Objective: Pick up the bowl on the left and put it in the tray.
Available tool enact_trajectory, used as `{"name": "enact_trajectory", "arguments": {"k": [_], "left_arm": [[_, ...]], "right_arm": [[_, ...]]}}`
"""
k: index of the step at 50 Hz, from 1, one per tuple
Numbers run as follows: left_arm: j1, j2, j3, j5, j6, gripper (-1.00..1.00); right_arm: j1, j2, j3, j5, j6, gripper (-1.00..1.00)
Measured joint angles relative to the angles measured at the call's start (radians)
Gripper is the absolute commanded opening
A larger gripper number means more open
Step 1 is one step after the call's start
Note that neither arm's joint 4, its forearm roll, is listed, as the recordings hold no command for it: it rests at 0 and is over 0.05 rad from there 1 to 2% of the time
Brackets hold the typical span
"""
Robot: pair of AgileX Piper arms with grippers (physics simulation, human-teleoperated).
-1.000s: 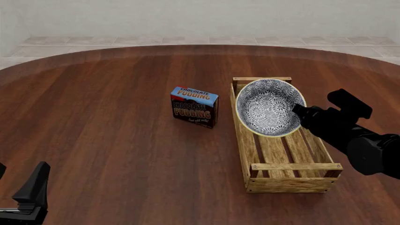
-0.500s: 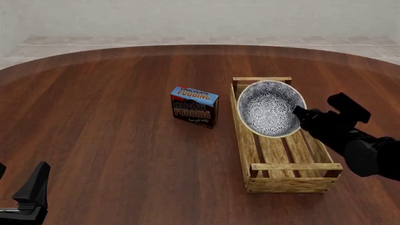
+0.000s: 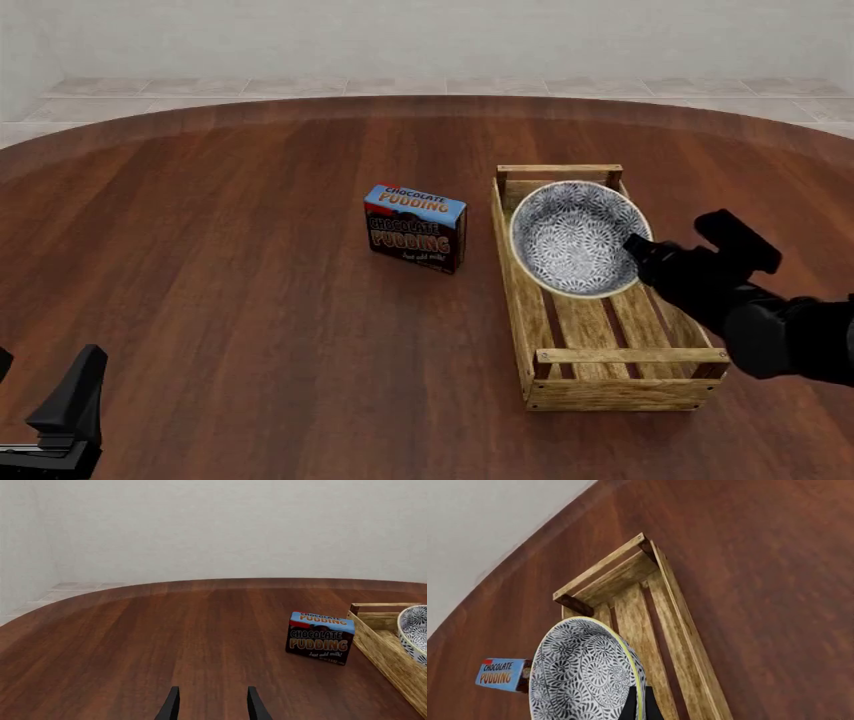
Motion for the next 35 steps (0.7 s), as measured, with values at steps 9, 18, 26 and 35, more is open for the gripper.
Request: {"name": "enact_trajectory", "arguments": {"k": [9,18,26,35], "left_arm": [[0.0,0.0,0.0,0.0,0.0,1.0],[0.0,0.0,0.0,0.0,0.0,1.0],[0.0,0.0,0.0,0.0,0.0,1.0],[0.0,0.0,0.0,0.0,0.0,1.0]], "right_arm": [[0.009,0.023,0.004,-0.024,0.019,-1.0],[0.019,0.05,0.008,-0.052,0.036,-1.0],[0.019,0.062,0.01,-0.064,0.042,-1.0],[0.017,0.075,0.014,-0.079,0.047,-1.0]]}}
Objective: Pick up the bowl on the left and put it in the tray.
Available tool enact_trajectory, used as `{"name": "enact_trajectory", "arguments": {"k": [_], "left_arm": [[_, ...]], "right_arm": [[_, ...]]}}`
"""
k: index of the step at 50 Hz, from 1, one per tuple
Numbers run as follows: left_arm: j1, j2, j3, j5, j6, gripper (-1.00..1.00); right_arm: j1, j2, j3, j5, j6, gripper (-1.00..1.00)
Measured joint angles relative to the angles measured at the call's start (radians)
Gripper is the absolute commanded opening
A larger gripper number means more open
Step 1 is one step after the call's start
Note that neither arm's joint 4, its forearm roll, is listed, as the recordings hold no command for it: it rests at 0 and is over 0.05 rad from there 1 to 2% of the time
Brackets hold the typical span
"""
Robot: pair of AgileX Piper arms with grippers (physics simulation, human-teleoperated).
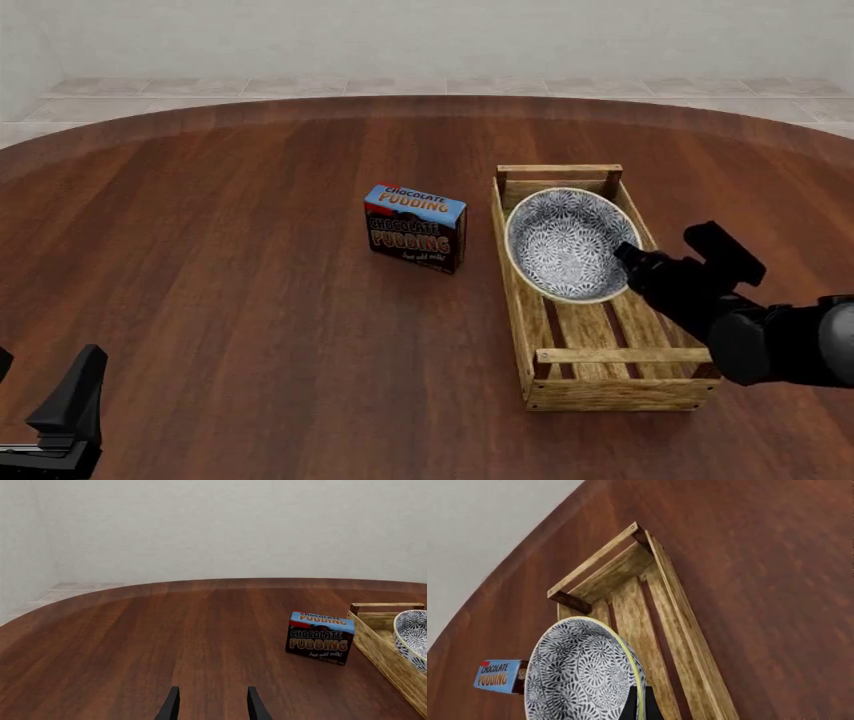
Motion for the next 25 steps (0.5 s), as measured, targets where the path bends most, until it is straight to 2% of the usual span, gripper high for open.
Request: {"name": "enact_trajectory", "arguments": {"k": [25], "left_arm": [[0.0,0.0,0.0,0.0,0.0,1.0]], "right_arm": [[-0.005,0.024,0.006,-0.025,0.009,-1.0]]}}
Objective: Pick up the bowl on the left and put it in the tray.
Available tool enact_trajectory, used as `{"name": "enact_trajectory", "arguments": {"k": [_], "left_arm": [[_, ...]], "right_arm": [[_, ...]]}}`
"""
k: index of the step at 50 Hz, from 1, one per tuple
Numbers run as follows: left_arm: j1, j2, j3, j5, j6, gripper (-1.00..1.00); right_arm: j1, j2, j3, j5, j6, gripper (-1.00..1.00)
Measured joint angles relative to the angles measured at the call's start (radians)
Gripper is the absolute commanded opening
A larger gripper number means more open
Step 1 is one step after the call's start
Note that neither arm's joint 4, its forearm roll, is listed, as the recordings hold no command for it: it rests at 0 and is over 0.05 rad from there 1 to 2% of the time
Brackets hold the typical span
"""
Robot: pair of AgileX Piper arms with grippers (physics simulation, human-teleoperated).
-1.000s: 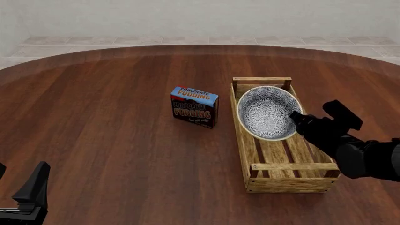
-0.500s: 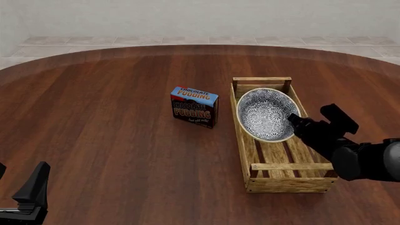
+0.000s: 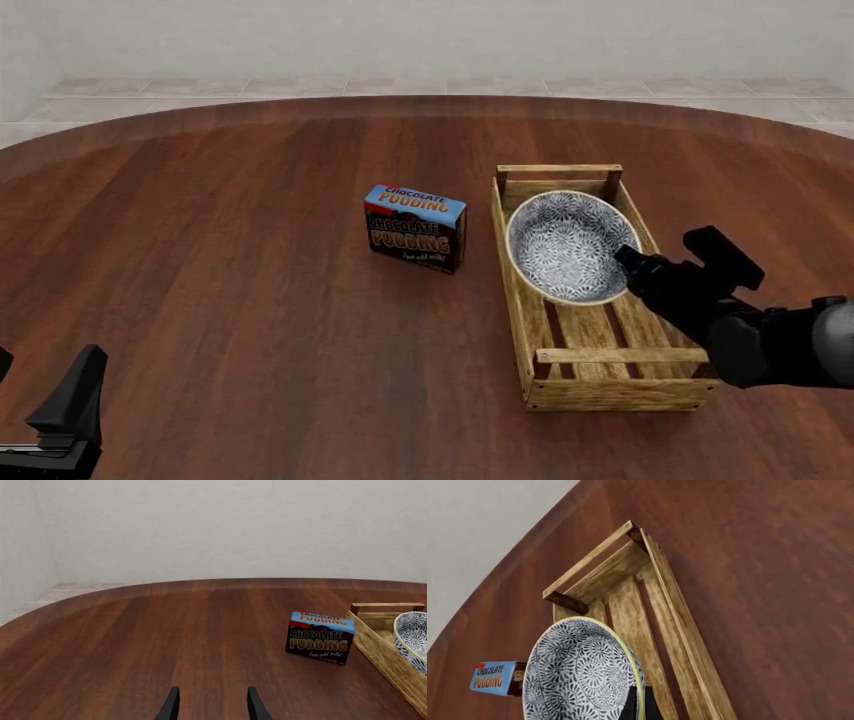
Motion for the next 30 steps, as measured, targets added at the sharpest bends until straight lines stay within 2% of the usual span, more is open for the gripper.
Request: {"name": "enact_trajectory", "arguments": {"k": [30], "left_arm": [[0.0,0.0,0.0,0.0,0.0,1.0]], "right_arm": [[-0.021,-0.012,0.012,0.001,-0.001,-1.0]]}}
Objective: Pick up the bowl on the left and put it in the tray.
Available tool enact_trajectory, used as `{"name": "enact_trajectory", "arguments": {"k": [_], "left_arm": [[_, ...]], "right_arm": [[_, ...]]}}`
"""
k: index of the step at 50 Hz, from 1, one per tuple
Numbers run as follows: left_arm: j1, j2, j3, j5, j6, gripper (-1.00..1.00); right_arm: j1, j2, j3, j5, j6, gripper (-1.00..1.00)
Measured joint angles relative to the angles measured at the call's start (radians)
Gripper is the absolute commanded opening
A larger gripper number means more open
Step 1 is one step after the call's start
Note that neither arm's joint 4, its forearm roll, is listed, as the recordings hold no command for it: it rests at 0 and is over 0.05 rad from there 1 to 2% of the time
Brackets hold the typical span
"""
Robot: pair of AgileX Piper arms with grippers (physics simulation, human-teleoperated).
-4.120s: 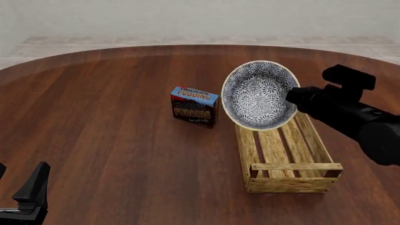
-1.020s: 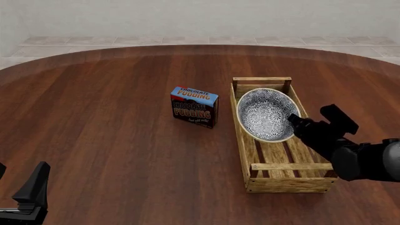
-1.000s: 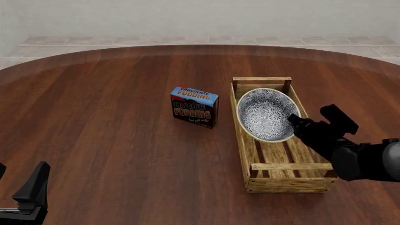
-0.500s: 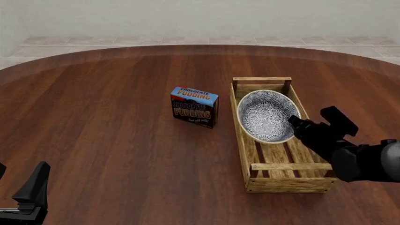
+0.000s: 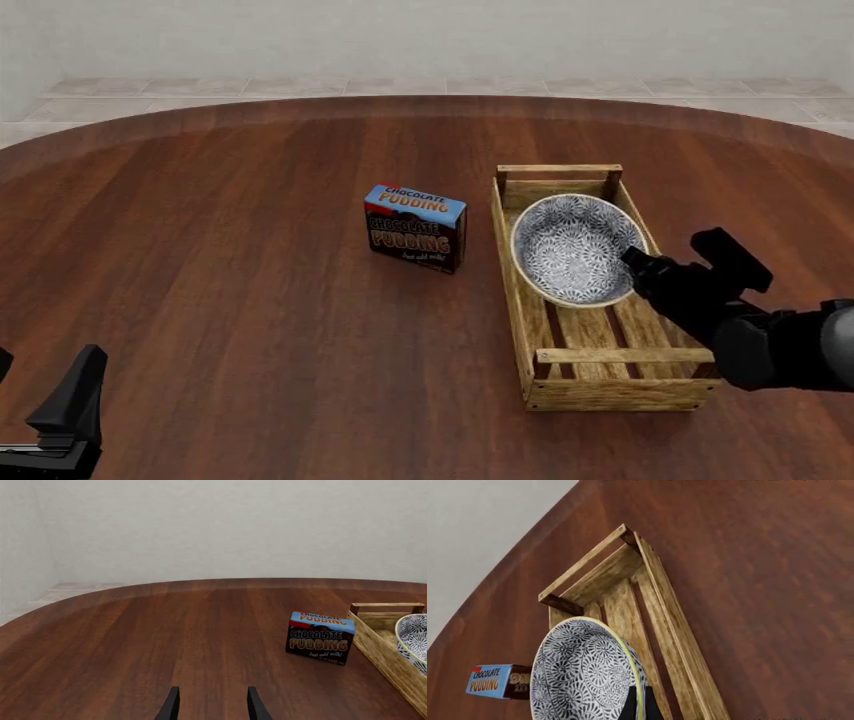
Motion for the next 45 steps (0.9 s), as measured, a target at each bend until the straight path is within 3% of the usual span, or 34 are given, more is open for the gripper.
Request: {"name": "enact_trajectory", "arguments": {"k": [16,17,45], "left_arm": [[0.0,0.0,0.0,0.0,0.0,1.0],[0.0,0.0,0.0,0.0,0.0,1.0],[0.0,0.0,0.0,0.0,0.0,1.0]], "right_arm": [[-0.011,0.003,-0.003,0.004,-0.004,-1.0],[-0.012,0.001,-0.004,0.005,-0.006,1.0],[0.008,-0.025,0.0,-0.009,-0.009,1.0]]}}
